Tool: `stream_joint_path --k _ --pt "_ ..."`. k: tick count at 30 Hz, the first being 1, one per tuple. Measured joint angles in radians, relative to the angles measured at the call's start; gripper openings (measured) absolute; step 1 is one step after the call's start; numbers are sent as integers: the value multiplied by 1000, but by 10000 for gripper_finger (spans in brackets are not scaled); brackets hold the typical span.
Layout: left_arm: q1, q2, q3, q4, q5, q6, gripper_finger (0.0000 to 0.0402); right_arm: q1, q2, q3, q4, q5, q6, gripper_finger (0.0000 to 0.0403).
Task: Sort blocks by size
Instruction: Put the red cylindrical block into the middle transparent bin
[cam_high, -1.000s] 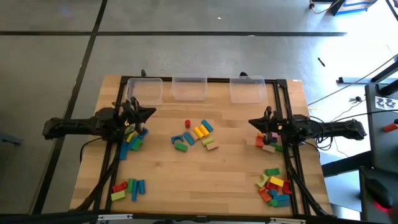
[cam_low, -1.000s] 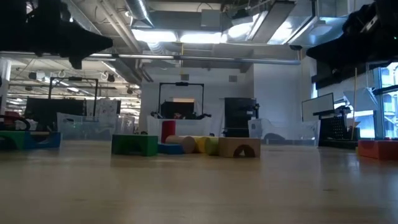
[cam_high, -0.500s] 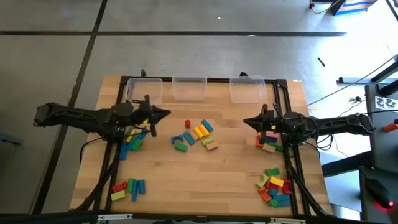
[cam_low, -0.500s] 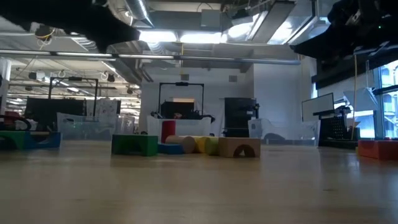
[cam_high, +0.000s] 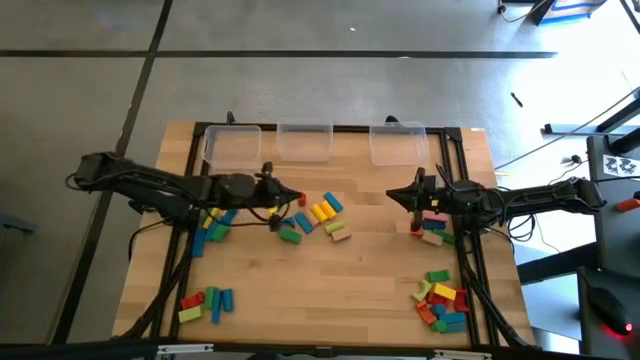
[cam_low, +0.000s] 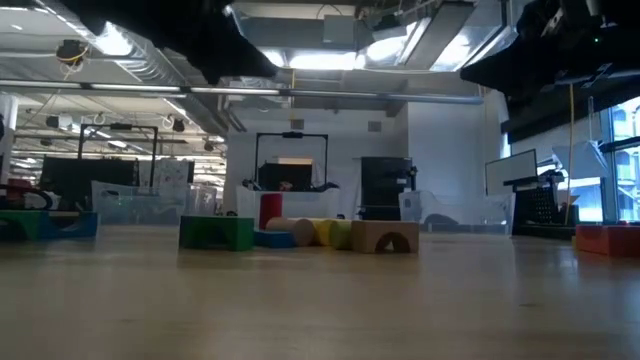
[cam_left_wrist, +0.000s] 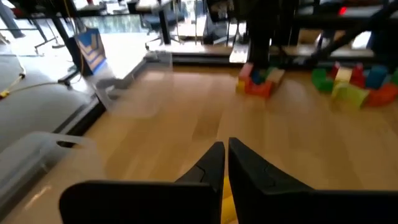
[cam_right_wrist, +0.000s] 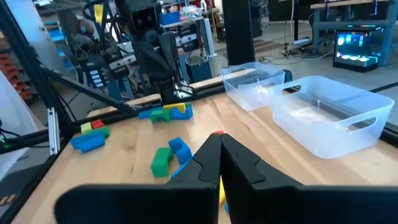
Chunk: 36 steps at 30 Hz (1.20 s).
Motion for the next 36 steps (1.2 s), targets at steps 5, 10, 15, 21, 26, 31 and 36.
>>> stream_joint_path --k 5,10,15,21,26,31,36 --pt "0 69 1 -3 0 45 15 0 59 0 72 -17 -2 10" --pt "13 92 1 3 0 31 24 0 110 0 106 -17 -9 21" --pt "32 92 1 -32 -1 -23 90 0 161 0 147 -12 -27 84" --pt "35 92 1 -112 -1 -89 175 0 206 0 161 -16 -27 165" --pt "35 98 -4 -128 -1 -148 214 0 230 0 162 -16 -27 203" --pt "36 119 -23 -123 -23 -210 221 0 253 0 161 -4 -27 209" --pt "35 193 -28 -89 -25 -247 221 0 282 0 180 44 -28 209"
